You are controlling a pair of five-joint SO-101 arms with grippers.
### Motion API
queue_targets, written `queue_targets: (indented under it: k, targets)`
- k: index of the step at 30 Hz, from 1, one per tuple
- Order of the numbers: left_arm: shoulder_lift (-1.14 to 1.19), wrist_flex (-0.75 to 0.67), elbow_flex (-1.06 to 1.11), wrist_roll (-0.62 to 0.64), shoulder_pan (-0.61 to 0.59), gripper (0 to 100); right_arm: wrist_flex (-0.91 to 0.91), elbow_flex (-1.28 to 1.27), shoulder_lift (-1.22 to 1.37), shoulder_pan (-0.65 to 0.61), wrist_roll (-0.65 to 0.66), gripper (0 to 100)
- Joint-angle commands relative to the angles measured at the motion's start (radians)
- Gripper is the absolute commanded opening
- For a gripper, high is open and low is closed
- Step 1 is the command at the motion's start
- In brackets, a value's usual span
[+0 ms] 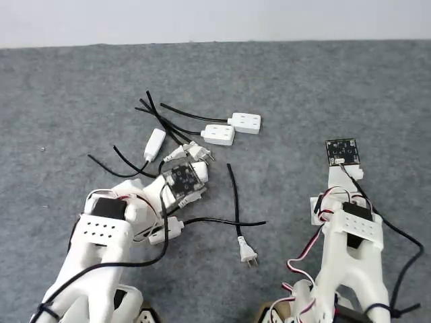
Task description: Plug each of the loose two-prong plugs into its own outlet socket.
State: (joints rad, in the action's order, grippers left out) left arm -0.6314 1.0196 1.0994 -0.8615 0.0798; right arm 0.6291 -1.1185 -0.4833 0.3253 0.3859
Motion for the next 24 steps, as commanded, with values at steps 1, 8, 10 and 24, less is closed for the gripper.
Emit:
queue_targets:
  k: [1,8,10,24]
  targets:
    - [-0.015,-0.018,0.007,-0.055,-0.011,20,0.001,0.02,-0.002,-0.01,0.011,0.9]
    - [-0.017,0.077,0.021,-0.127,0.032,20,-0.001,0.02,-0.002,-0.012,0.011,0.9]
    - [-0.023,0.098,0.019,-0.127,0.057,20,-0.001,0.02,-0.002,-0.012,0.011,0.9]
    - [-0.015,0.137,0.036,-0.126,0.153,20,-0.001,0.02,-0.002,-0.012,0.011,0.9]
